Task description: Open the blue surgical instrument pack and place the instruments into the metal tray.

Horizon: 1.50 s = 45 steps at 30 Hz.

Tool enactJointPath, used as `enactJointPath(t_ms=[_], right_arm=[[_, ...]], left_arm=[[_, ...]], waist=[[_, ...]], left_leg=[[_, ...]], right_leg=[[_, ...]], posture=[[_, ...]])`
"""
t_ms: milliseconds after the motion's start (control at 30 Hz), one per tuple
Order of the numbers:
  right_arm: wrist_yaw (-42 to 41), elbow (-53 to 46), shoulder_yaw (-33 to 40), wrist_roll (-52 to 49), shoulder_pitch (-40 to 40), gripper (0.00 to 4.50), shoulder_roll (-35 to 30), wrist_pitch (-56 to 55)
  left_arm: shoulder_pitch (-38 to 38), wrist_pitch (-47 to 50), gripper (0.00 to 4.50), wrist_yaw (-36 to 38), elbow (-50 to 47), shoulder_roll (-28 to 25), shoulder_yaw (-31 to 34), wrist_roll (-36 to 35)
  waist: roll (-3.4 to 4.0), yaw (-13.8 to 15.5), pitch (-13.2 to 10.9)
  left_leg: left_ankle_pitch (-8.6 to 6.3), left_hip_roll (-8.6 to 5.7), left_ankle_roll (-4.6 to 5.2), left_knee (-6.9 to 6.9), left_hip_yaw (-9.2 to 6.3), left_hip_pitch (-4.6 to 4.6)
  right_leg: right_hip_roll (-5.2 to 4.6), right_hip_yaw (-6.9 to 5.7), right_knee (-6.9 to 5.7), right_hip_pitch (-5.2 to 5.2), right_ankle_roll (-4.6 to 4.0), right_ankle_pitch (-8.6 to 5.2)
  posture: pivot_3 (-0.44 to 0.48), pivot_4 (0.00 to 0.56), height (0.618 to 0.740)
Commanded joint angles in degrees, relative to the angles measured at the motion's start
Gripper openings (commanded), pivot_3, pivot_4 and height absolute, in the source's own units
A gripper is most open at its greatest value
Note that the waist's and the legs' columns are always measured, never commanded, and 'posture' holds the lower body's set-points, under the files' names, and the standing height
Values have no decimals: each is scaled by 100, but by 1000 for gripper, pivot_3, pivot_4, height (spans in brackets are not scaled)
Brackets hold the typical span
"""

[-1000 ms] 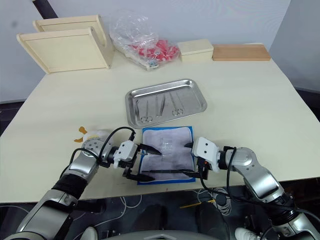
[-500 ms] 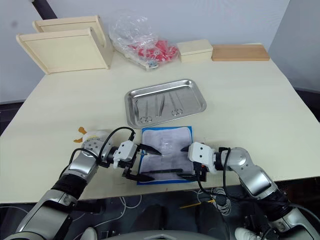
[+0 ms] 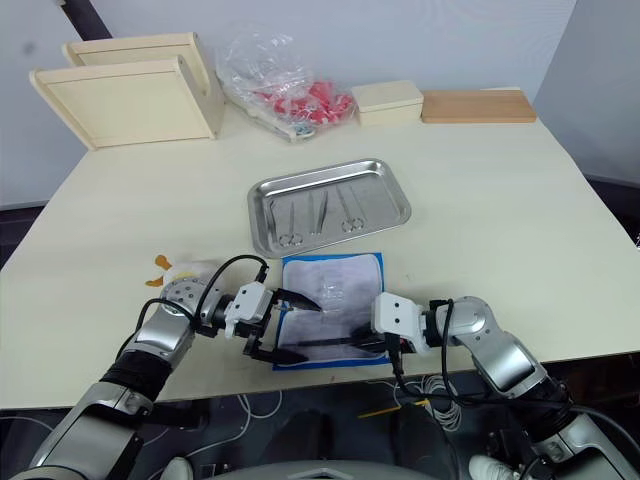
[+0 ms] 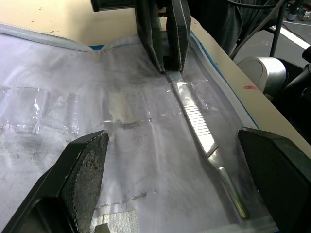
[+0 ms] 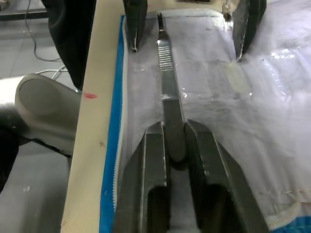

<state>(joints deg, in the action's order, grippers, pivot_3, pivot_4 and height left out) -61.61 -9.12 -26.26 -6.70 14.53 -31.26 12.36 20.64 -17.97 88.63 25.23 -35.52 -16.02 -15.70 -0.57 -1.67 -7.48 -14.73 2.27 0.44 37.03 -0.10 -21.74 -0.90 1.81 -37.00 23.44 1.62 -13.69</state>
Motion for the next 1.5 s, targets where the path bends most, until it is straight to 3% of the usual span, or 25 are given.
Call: enactJointPath(t_ms=[33,567,1067,1500], right_arm=[[20,53,27,43,-45,82,-20,62],[121,-864,44,218,276,82,-153,340],[-274,-1879,-102,528,843,82,-959,1638],[-502,-2122,214,433,970,82,-1641,1723]], left_arm=[[-359,136,4500,127,258,-140,-300,478],[-385,104,4500,99,269,-88,-304,493],[-462,-27,4500,50,355,-3,-335,521],[-378,-118,4500,54,597,96,-333,565]], waist=[[-1,-9,2],[-1,-21,2],[5,-19,1],[20,-16,9]], left_leg=[[0,0,0,0,0,0],[0,0,0,3,0,-2],[0,-2,0,6,0,-3],[0,-3,0,7,3,-3]], right_leg=[[0,0,0,0,0,0],[-1,0,-1,0,0,0],[-4,-1,-2,1,0,0],[-7,0,-1,0,1,0]], posture=[[0,150,740],[0,150,740],[0,150,740],[0,150,740]])
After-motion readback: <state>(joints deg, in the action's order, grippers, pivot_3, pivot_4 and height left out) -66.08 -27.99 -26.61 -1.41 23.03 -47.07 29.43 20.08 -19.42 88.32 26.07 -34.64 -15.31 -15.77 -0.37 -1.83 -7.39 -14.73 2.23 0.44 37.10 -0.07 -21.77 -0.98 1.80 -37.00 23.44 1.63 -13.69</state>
